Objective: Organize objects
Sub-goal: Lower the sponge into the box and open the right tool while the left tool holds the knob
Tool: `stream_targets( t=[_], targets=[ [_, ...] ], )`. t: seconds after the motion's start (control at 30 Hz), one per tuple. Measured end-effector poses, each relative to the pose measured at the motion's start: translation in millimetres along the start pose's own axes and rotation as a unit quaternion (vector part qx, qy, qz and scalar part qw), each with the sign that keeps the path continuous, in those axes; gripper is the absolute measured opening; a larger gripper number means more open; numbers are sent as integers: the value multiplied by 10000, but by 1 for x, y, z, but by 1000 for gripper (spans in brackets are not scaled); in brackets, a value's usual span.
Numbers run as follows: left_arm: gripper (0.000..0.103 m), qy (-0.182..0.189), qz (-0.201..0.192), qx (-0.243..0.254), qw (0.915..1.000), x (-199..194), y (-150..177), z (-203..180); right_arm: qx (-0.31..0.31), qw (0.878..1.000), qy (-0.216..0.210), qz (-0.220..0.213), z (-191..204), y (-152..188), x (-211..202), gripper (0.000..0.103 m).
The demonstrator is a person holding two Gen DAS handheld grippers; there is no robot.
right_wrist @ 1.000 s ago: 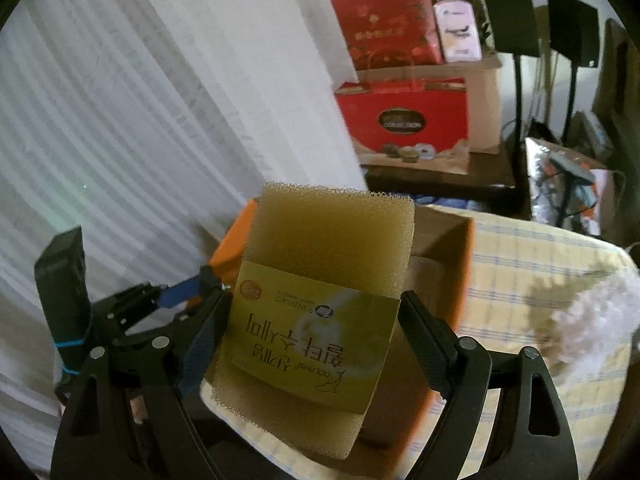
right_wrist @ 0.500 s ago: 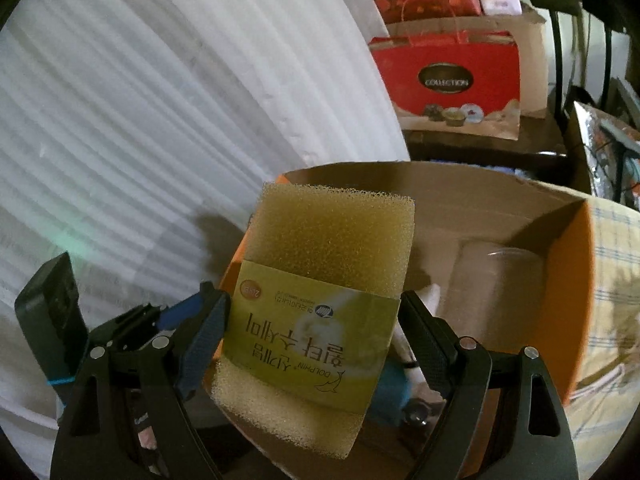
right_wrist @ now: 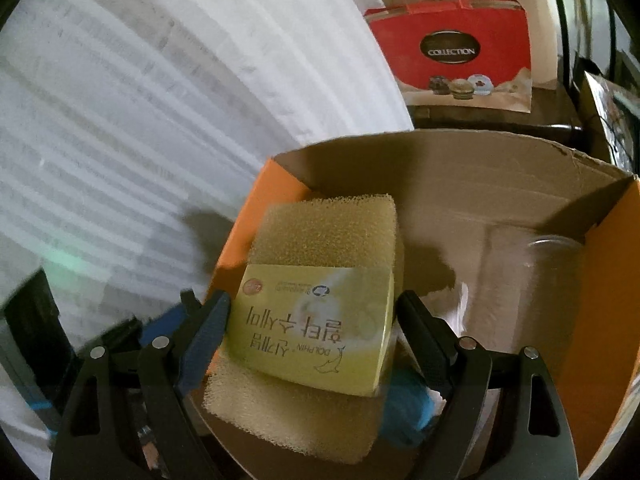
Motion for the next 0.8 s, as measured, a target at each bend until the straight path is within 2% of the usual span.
stream_targets(
  t=[0.27,0.33,0.4,0.43,0.63,0.8],
  targets=[
    [34,11,7,42,10000,1,-1,-4,423,9991,33,66,-18,-8,19,86],
    [34,19,7,42,10000,2,-1,-4,452,9988,181,56,-25,-9,21,86],
    [34,34,3,50,10000,1,-2,-7,242,9972,703,-55,-32,-12,17,87],
    [34,46,1,62,10000,2,-2,-9,162,9967,788,-79,-33,-12,16,88],
    [34,120,-5,191,9997,1,-5,-26,157,9990,427,-16,-28,-15,0,91],
    [34,223,-30,304,9993,1,-8,-45,-102,9981,598,-135,-26,-15,-34,92]
  ],
)
Point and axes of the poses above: each gripper's, at about its wrist camera, not at the fingertips, and x roughly the way its jaws point, z to its left, y to its underside, the point moved 8 cm from there along x, roughly the way its jaws point, and after that the axes turned 2 degrees about -x, right-handed, at the moved point
